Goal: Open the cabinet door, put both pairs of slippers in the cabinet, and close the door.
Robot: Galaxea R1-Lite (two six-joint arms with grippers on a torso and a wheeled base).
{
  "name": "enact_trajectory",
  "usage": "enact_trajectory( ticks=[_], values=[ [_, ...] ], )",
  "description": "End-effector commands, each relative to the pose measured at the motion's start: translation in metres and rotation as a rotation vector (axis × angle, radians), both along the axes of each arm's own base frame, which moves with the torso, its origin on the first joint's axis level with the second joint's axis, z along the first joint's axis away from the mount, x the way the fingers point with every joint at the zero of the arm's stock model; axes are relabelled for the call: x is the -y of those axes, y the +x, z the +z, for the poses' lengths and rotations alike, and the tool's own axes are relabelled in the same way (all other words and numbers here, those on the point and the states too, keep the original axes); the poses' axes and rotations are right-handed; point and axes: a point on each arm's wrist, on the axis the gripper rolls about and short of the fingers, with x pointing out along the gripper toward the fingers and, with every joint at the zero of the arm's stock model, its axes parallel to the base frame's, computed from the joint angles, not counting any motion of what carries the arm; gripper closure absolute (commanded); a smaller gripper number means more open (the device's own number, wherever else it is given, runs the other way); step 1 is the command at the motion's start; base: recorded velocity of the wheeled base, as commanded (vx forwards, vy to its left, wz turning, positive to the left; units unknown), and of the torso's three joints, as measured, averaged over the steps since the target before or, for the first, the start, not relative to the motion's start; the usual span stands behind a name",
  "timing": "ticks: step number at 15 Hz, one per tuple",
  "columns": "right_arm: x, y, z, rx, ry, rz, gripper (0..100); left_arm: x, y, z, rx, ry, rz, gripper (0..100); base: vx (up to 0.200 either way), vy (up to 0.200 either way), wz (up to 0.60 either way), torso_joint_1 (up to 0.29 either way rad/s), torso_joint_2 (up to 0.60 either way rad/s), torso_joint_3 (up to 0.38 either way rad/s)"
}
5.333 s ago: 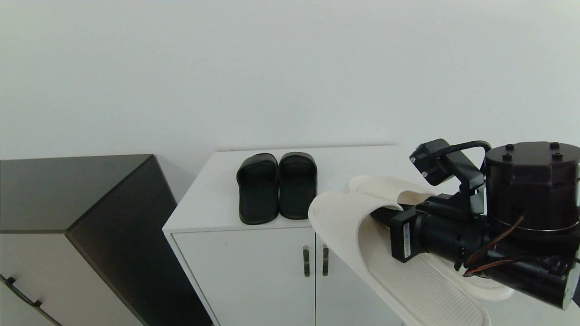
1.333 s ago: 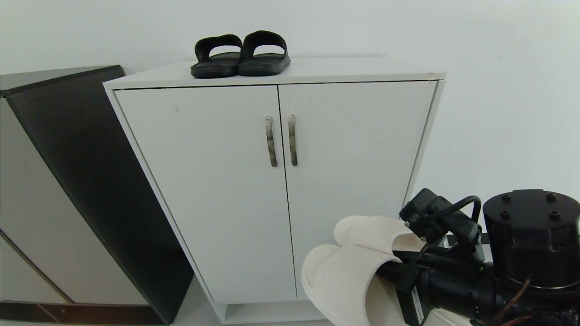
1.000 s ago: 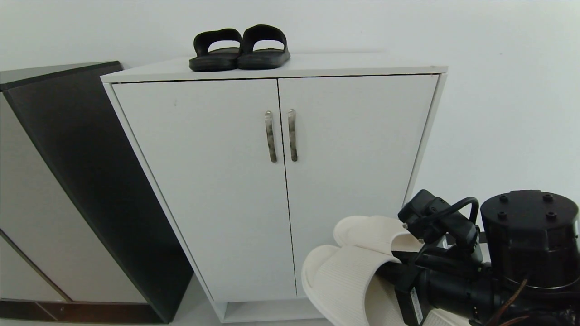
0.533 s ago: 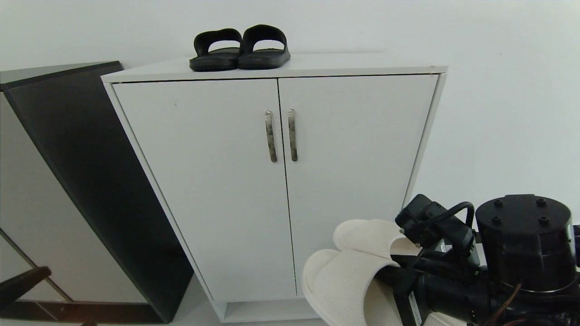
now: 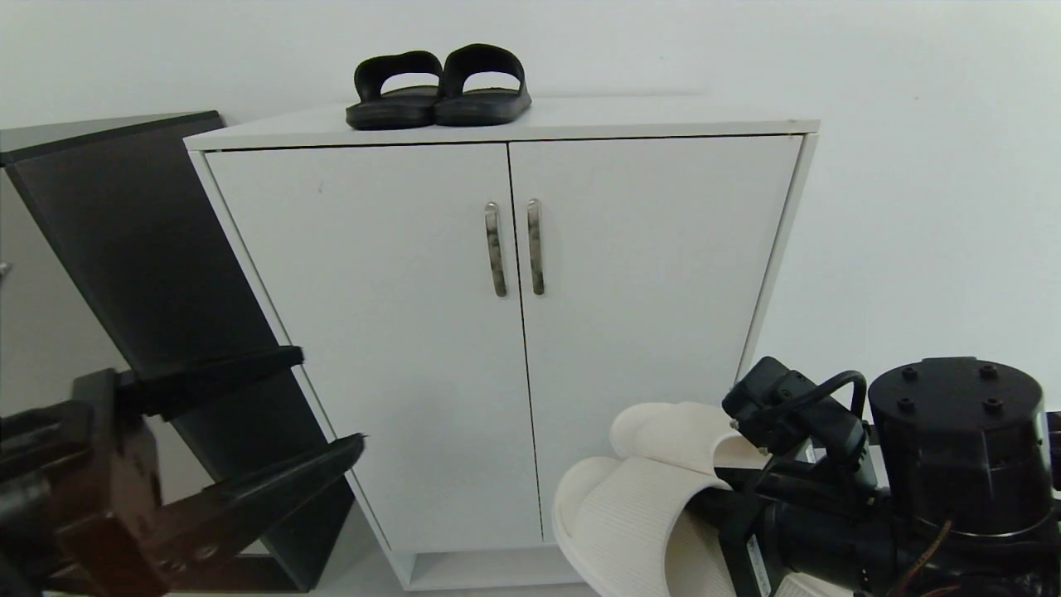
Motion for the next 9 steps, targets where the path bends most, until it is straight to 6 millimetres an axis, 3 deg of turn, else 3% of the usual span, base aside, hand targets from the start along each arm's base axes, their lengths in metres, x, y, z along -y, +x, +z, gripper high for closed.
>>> enact_trajectory(
  ticks=[1, 5, 9],
  values=[
    [0.0, 0.0, 0.0, -0.001, 0.0, 0.002, 100, 0.028, 0.023, 0.002, -0.053, 0.021, -0.074, 0, 0.0, 0.0, 0.0, 0.0, 0.0, 0.0],
    [0.0, 0.0, 0.0, -0.001, 0.0, 0.002, 100, 0.068, 0.04, 0.013, -0.069, 0.016, -0.188, 0, 0.0, 0.0, 0.0, 0.0, 0.0, 0.0],
    [0.0, 0.0, 0.0, -0.001, 0.0, 0.002, 100, 0.082, 0.06, 0.031, -0.114, -0.075, -0.186, 0, 0.0, 0.0, 0.0, 0.0, 0.0, 0.0]
  ],
)
